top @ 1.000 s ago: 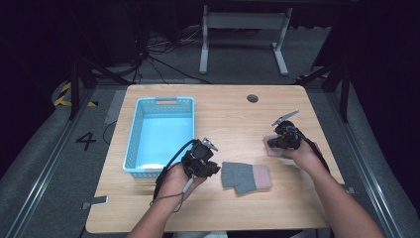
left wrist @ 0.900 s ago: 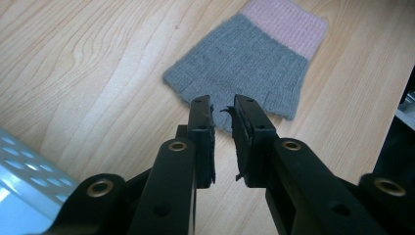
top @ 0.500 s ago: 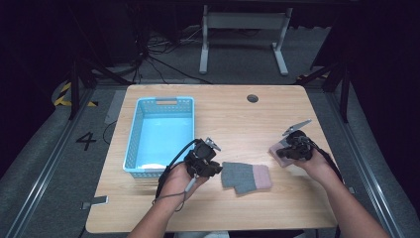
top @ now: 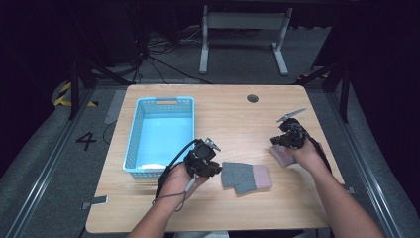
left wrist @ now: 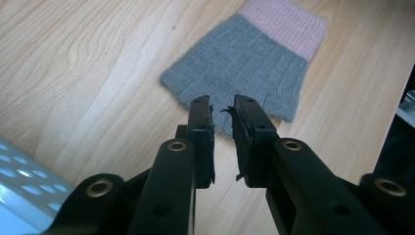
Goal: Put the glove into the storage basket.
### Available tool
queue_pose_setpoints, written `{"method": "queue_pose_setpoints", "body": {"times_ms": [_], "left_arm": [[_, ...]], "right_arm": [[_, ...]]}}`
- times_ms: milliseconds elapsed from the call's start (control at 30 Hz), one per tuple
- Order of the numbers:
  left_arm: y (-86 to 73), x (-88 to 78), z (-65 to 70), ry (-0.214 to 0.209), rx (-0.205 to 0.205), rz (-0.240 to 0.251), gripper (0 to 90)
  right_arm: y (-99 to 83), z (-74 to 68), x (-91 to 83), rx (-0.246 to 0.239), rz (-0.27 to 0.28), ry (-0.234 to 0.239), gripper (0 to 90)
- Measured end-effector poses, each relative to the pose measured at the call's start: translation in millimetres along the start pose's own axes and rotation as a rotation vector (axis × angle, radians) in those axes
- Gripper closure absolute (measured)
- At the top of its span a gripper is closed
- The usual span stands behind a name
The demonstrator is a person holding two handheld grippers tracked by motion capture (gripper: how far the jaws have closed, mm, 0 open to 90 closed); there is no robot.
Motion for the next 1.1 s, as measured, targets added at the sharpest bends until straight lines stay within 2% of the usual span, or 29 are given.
{"method": "queue_pose_setpoints", "body": {"times_ms": [100,200,367,633,933,1100], "left_arm": [[-0.8,-1.7,-1.6,0.003,-0.001,0.001,78.2],[-1.0,-2.8,-2.3,0.004,-0.005,0.005,78.2],[-0.5,-3.9,-2.0,0.007,-0.002,0.005,78.0],[0.4,-0.7,2.5,0.004,0.008,-0.004,77.7],[0.9,0.3,3.1,0.001,0.010,-0.001,77.3],[1.8,0.1,2.7,-0.002,0.009,0.003,76.9]], "right_arm": [[-4.4,0.9,11.4,-0.007,-0.043,-0.008,88.9],[-7.1,-0.3,13.2,0.000,-0.061,-0.008,88.9],[-14.3,-9.1,1.7,-0.012,-0.064,0.012,88.8],[-40.7,-24.4,-20.8,-0.046,-0.089,0.036,88.5],[-63.3,-28.3,-38.9,-0.043,-0.098,0.039,88.4],[-68.7,-30.0,-43.9,-0.036,-0.094,0.037,87.8]]}}
Point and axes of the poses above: each handheld gripper's, and its own axes: x roughly forward along the jaws, y roughly out of its top, z roughly to its right, the point moved 6 cm from there along x, roughly forward along the jaws, and after that the axes turned 15 degrees about z, right-handed, at the moved point
